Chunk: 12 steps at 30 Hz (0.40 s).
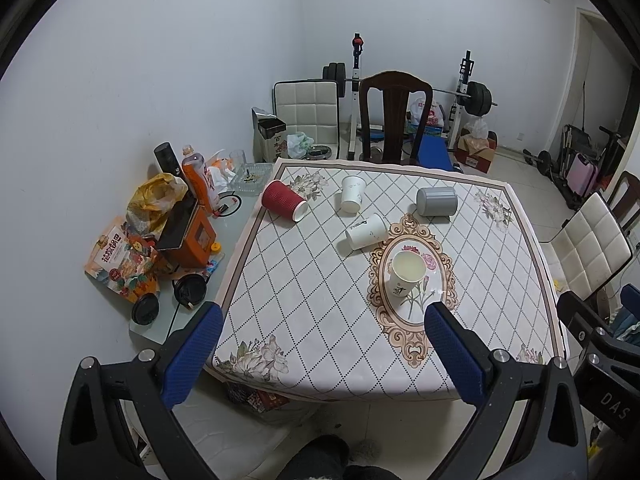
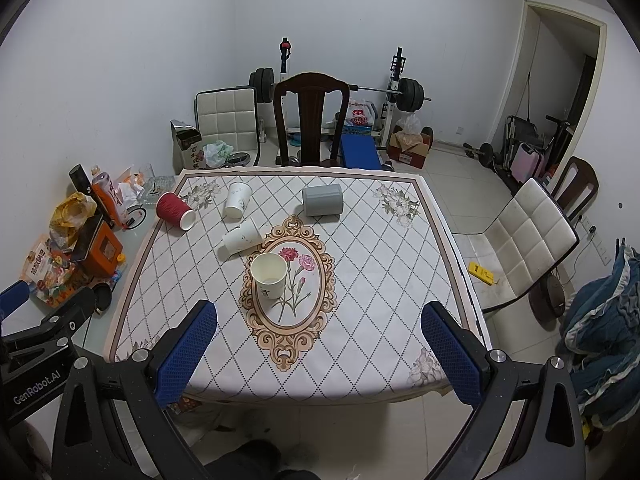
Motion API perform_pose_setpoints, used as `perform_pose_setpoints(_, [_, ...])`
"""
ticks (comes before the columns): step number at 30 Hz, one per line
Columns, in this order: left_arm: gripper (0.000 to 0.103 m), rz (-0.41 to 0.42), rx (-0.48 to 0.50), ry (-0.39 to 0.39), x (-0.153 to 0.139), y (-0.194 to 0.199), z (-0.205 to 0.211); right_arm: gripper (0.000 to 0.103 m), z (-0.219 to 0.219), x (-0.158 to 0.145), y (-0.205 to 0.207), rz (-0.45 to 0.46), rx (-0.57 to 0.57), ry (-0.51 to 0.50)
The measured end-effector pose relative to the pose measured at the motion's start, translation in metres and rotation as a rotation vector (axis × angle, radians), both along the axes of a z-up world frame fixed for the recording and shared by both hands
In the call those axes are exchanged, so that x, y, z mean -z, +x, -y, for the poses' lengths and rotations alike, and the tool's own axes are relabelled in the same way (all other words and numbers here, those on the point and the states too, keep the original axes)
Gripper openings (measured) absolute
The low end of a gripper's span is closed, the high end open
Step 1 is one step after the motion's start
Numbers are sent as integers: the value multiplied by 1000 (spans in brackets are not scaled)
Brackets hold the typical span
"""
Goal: Flip cup upright
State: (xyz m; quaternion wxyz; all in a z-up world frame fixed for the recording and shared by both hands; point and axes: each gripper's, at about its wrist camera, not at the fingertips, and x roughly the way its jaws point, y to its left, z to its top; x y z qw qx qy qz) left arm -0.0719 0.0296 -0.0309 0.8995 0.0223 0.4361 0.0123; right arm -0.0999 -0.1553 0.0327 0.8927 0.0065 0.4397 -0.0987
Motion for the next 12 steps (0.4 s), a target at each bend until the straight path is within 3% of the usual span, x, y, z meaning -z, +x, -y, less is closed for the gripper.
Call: perform_pose_setpoints(12, [103,5,3,-8,-3,3,-2,103,1,-1,0,0,0,1])
